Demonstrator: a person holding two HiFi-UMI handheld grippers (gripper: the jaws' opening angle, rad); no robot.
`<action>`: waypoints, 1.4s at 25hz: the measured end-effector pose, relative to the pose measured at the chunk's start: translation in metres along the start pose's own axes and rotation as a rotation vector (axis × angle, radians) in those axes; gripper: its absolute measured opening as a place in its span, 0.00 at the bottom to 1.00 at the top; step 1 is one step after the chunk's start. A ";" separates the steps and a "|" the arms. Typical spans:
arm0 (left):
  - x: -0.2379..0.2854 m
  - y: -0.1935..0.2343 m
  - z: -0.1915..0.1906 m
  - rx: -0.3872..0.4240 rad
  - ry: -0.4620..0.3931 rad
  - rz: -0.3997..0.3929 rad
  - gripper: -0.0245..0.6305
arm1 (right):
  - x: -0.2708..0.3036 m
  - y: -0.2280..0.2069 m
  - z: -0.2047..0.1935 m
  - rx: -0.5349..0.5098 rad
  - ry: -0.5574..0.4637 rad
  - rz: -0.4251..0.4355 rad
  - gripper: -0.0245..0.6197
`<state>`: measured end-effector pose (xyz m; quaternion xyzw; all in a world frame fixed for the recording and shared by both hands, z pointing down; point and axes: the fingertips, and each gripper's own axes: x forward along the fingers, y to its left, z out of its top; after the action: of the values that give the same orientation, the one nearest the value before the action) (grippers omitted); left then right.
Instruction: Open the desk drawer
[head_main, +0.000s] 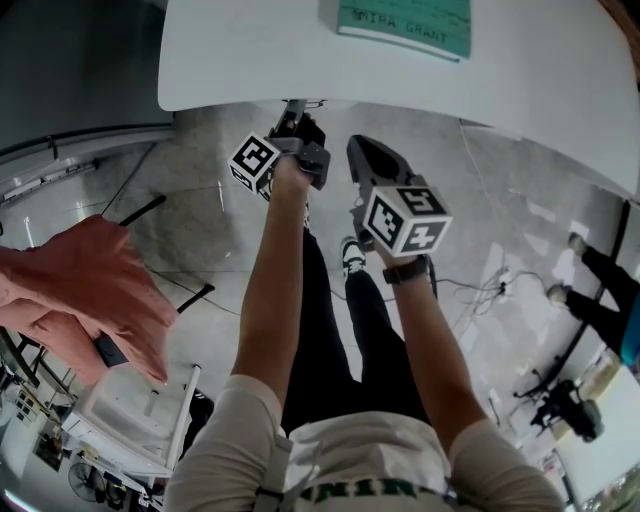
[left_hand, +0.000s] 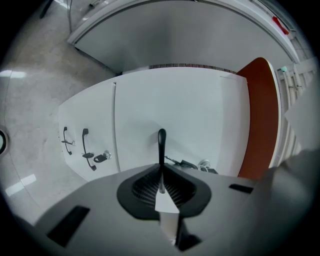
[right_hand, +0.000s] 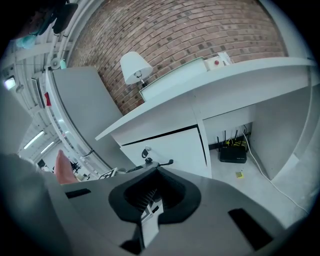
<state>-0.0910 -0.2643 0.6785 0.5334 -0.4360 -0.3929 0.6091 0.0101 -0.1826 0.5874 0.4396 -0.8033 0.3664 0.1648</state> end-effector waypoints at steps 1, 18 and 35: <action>-0.001 0.000 0.000 -0.003 0.003 -0.005 0.07 | -0.001 0.000 -0.001 0.003 0.001 0.000 0.04; -0.023 -0.007 -0.016 -0.079 -0.037 -0.023 0.07 | -0.010 -0.004 0.004 -0.012 -0.017 -0.011 0.04; -0.057 0.004 -0.032 -0.090 -0.053 0.005 0.07 | -0.027 -0.016 -0.007 -0.008 -0.040 -0.045 0.04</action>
<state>-0.0786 -0.2007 0.6746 0.4940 -0.4351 -0.4245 0.6216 0.0380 -0.1669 0.5838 0.4641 -0.7980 0.3503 0.1585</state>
